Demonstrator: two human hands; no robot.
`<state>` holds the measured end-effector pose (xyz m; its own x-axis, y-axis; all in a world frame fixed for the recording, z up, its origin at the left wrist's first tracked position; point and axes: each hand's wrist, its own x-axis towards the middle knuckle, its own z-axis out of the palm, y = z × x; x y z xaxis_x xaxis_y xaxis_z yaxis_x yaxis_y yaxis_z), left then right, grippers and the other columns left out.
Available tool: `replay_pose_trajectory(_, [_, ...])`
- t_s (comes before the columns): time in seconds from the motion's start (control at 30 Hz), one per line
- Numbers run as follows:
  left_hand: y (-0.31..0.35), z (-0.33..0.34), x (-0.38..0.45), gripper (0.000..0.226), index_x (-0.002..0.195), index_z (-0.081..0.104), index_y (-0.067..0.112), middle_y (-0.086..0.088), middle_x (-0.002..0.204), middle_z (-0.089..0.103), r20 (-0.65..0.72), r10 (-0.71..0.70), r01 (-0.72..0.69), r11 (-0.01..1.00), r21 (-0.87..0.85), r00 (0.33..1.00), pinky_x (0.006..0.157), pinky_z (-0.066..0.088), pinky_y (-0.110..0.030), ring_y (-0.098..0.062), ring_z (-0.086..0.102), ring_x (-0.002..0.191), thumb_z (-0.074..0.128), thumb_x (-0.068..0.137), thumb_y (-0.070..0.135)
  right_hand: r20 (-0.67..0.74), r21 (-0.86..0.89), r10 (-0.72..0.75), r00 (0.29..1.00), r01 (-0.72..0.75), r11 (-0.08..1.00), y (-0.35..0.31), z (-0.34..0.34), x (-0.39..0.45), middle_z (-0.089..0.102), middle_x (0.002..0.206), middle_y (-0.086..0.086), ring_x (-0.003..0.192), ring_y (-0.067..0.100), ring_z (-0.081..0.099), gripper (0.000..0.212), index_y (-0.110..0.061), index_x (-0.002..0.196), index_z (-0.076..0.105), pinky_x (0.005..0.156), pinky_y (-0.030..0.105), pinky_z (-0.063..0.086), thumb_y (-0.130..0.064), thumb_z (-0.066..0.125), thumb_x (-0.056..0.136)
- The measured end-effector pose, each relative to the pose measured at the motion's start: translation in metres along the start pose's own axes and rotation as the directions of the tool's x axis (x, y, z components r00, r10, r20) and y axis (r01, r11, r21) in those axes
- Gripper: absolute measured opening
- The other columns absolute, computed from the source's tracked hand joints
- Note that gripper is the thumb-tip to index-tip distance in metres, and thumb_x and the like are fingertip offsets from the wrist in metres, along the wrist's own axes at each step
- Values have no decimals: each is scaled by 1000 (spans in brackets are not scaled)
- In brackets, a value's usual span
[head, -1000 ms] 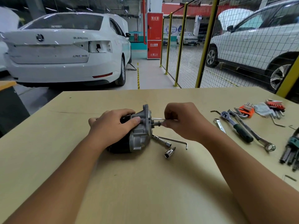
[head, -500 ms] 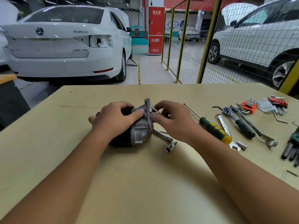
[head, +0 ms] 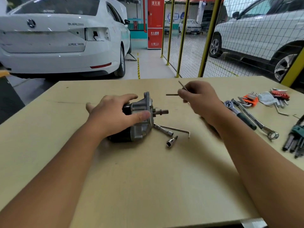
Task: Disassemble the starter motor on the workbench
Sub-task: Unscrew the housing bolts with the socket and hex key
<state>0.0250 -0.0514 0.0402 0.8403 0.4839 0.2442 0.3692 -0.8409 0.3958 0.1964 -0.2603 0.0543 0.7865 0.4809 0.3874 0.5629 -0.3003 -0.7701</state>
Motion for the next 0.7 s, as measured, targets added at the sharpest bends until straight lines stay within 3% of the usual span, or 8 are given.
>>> replay_pose_trajectory(0.1, [5,-6,-5,131,150,23,59,22,147,52,128,145,-151,988,36,981,108,28,-56,-14,46,139,36,32,114,97,-80,150,984,-142,987,14,5,1,70,73,6,48,7,46,16,-12,80,69,47,24,33,-24,70,90])
replay_pose_trajectory(0.2, [3,-5,-7,140,152,6,58,22,148,47,193,196,-221,968,116,962,108,30,-53,-14,45,137,60,31,101,218,-199,192,957,-149,969,13,15,-3,71,73,3,55,11,53,12,-15,78,71,50,23,37,-24,75,86])
replay_pose_trajectory(0.37, [2,-3,-3,132,150,14,59,26,144,48,128,202,-215,972,95,971,104,35,-51,-11,48,132,69,34,87,335,-293,219,916,-120,949,8,20,-10,72,73,1,61,13,60,8,-18,77,73,45,21,42,-20,81,77])
replay_pose_trajectory(0.53, [-4,-5,-1,128,151,17,57,27,143,45,165,167,-182,980,81,972,115,25,-57,-10,43,135,70,38,81,382,-299,172,908,-55,953,6,28,-15,72,72,-3,76,17,67,4,-21,76,74,65,33,54,-22,78,75])
replay_pose_trajectory(0.63, [-10,-8,1,123,150,17,57,31,130,39,198,151,-170,982,80,968,119,17,-61,-11,40,135,71,40,76,406,-326,146,902,-6,945,5,32,-16,70,73,-5,74,14,65,7,-23,75,72,60,28,49,-26,78,75])
replay_pose_trajectory(0.7, [-12,-8,1,122,148,14,57,28,136,40,213,151,-169,983,66,965,121,10,-62,-11,38,137,70,41,73,424,-359,115,898,50,932,6,33,-17,68,73,-7,72,11,63,10,-25,75,71,58,24,45,-29,80,76])
